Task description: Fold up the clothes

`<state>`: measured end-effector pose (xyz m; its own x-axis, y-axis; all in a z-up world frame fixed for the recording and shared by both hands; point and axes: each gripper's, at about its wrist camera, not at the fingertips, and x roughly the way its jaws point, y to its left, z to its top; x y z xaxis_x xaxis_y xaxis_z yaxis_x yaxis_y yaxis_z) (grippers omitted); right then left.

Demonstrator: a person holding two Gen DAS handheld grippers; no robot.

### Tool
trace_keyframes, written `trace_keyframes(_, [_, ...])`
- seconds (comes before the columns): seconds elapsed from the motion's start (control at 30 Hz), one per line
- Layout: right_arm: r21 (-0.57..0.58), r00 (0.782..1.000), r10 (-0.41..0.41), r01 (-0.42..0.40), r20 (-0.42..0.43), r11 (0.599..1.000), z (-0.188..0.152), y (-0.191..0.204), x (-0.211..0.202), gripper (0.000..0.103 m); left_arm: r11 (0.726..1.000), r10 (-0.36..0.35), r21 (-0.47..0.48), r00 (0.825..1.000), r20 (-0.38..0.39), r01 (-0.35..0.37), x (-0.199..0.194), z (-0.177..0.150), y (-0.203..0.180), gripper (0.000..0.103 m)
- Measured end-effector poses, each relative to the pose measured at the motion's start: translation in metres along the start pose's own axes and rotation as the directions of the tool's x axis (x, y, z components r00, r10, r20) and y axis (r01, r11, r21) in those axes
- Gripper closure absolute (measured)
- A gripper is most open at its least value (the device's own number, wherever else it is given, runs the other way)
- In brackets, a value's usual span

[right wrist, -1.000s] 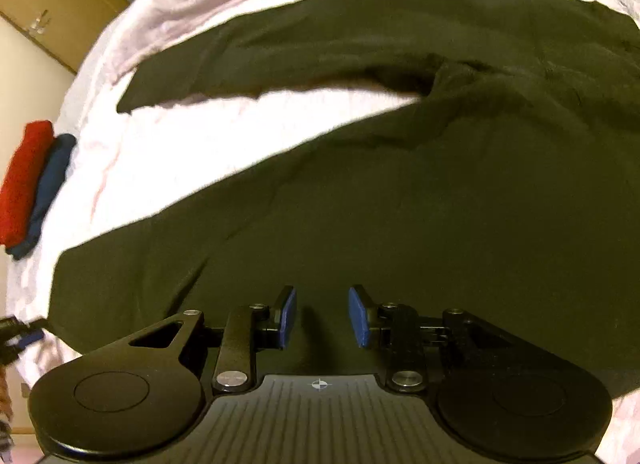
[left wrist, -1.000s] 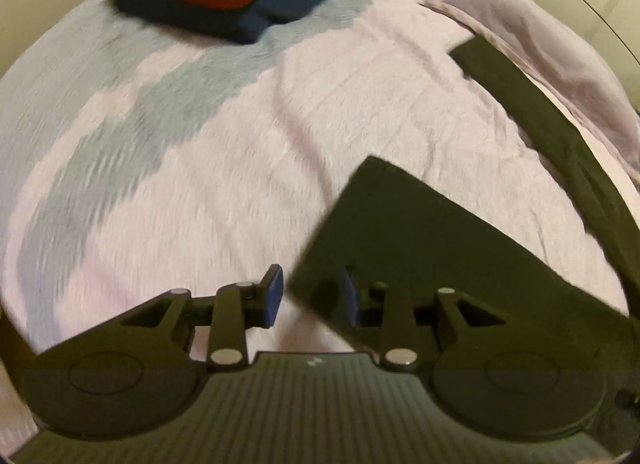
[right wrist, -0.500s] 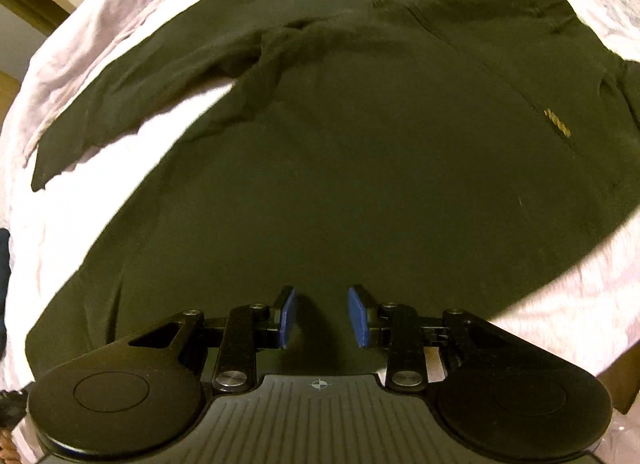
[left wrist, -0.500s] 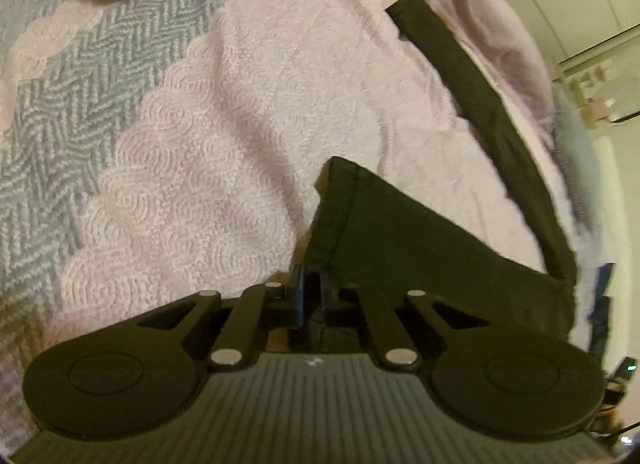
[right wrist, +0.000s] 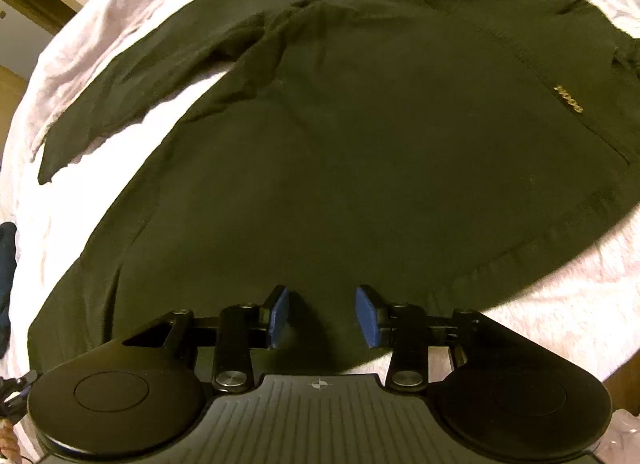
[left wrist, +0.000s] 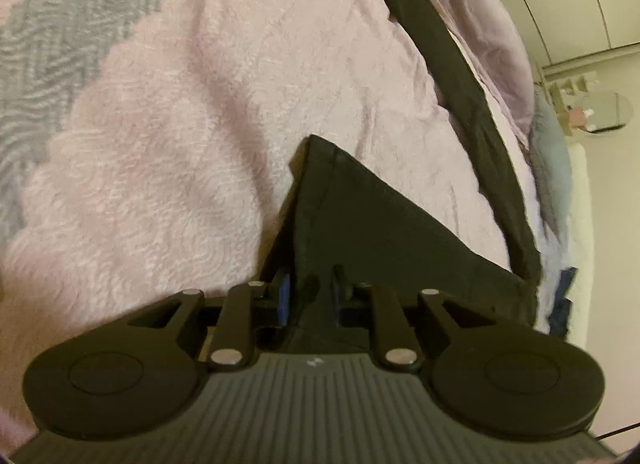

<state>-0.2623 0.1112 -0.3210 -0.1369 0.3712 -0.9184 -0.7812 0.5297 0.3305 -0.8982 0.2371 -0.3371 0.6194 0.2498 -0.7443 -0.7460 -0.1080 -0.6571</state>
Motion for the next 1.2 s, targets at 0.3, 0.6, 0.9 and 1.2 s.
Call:
trace_keyframes(0.3, [0.259, 0.967, -0.178, 0.127, 0.183, 0.957, -0.076, 0.029, -0.027, 0.062, 0.843, -0.499, 0.136, 0.852, -0.159, 0.520, -0.016, 0.043, 0.015, 0.103])
trace_keyframes(0.6, [0.323, 0.975, -0.169, 0.116, 0.143, 0.939, -0.172, 0.099, -0.032, 0.062, 0.793, -0.278, 0.382, 0.840, -0.466, 0.474, 0.009, 0.035, 0.035, 0.103])
trace_keyframes(0.9, [0.362, 0.981, -0.127, 0.067, 0.144, 0.930, -0.203, 0.116, -0.034, 0.062, 0.860, -0.349, 0.207, 0.833, -0.429, 0.466, 0.017, 0.036, 0.049, 0.079])
trace_keyframes(1.2, [0.378, 0.982, -0.112, 0.047, 0.152, 0.925, -0.213, 0.115, -0.031, 0.062, 0.769, -0.428, 0.266, 0.778, -0.460, 0.581, 0.016, 0.023, 0.033, 0.103])
